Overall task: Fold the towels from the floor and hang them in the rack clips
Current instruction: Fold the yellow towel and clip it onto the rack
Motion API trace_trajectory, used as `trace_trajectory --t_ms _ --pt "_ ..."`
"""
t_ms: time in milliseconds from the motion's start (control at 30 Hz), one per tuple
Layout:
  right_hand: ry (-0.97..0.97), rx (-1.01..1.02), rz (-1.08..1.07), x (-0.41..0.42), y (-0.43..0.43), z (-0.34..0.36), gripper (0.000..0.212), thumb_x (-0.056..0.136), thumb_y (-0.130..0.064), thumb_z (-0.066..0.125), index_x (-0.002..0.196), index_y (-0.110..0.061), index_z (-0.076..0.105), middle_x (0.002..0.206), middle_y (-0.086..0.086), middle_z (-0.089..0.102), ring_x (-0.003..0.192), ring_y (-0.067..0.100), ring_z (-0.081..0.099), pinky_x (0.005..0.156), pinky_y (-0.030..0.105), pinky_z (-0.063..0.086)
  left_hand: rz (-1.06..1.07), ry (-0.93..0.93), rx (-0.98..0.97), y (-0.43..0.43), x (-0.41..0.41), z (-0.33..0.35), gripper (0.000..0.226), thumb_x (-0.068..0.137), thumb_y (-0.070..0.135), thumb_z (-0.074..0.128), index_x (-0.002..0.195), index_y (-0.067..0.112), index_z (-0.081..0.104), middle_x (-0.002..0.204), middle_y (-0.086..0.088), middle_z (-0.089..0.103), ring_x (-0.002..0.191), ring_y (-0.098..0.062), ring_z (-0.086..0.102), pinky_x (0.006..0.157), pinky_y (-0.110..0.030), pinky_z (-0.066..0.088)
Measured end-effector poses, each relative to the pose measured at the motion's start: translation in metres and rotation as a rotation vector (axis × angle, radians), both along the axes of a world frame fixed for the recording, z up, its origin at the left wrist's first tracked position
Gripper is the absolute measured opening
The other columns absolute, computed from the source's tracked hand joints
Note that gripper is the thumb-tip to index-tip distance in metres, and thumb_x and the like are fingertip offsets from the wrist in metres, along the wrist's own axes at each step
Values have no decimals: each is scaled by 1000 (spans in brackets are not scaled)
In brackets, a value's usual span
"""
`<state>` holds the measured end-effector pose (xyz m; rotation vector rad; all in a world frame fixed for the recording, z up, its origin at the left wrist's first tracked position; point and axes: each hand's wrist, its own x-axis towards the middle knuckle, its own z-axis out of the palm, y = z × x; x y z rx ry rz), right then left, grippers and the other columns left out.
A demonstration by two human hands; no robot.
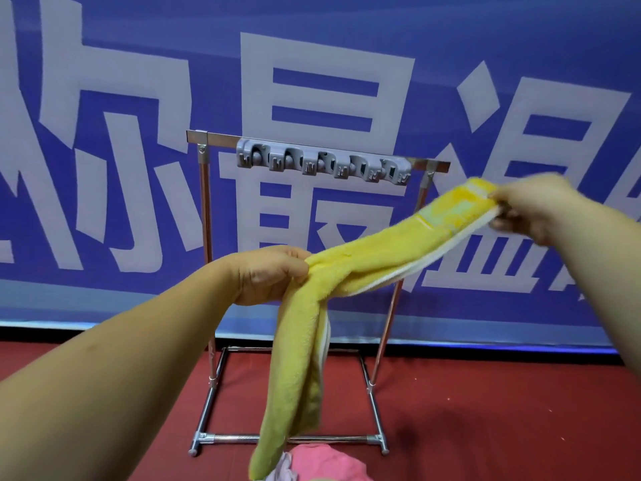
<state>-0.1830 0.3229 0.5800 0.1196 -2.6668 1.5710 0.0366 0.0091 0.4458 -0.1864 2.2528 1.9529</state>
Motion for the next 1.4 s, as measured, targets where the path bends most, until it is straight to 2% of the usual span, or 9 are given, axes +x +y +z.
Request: trace_trajectory --t_ms 67,133,300,400,500,633,867,1100,1400 --pt "-27 557 20 -6 11 -28 18 95 -8 71 106 5 67 95 24 70 75 31 67 76 44 64 10 24 57 4 -3 8 56 73 5 52 127 -8 60 110 -19 57 88 -27 62 82 -37 56" --pt "69 813 180 7 -4 -47 23 99 -18 71 113 0 67 102 16 68 80 24 62 71 36 55 -28 23 59 14 -8 15 57 71 2 50 127 -5 61 108 -20 58 88 -26 64 82 -37 56" --pt "-123 184 918 79 -97 -85 22 100 -23 67 120 -25 77 127 -7 75 124 12 64 109 33 45 -120 -81 4 36 -15 19 59 70 -3 48 127 0 65 101 -14 67 84 -21 71 75 -32 61" --pt "-302 14 1049 104 -125 -108 11 99 -15 63 98 -11 72 89 -4 74 87 14 66 84 25 47 -117 -124 -37 19 -1 23 70 72 -4 51 141 6 61 115 -17 68 98 -29 69 88 -40 58" --pt "-414 -51 1084 119 -140 -112 16 104 -21 59 93 -18 71 62 -15 63 61 0 57 74 24 39 -77 -151 -77 -3 22 32 62 72 -3 53 130 13 67 112 -14 70 97 -29 69 89 -42 57" --pt "-419 -41 1141 133 -162 -104 12 99 -17 67 106 -12 75 84 -8 74 86 8 64 87 29 43 -23 -131 -112 -25 47 47 56 79 -7 50 134 -2 59 104 -16 70 83 -25 73 72 -35 63" --pt "-282 -158 1117 144 -182 -66 10 98 -13 70 95 -5 74 78 7 73 68 15 68 61 25 53 87 70 -74 -52 64 80 33 76 1 56 109 5 60 88 -14 64 72 -21 66 66 -30 58" --pt "-265 -76 1104 135 -177 -59 32 94 -21 76 119 -1 74 121 20 75 102 29 71 102 47 54 95 70 -150 -52 60 40 30 74 2 57 102 2 67 80 -9 65 71 -21 62 64 -29 52" --pt "-238 -181 1011 139 -173 -55 13 99 -22 71 106 -10 73 92 10 74 84 22 67 81 37 53 196 96 -187 -46 60 52 21 70 6 55 90 6 63 69 -5 55 59 -16 52 56 -28 43"
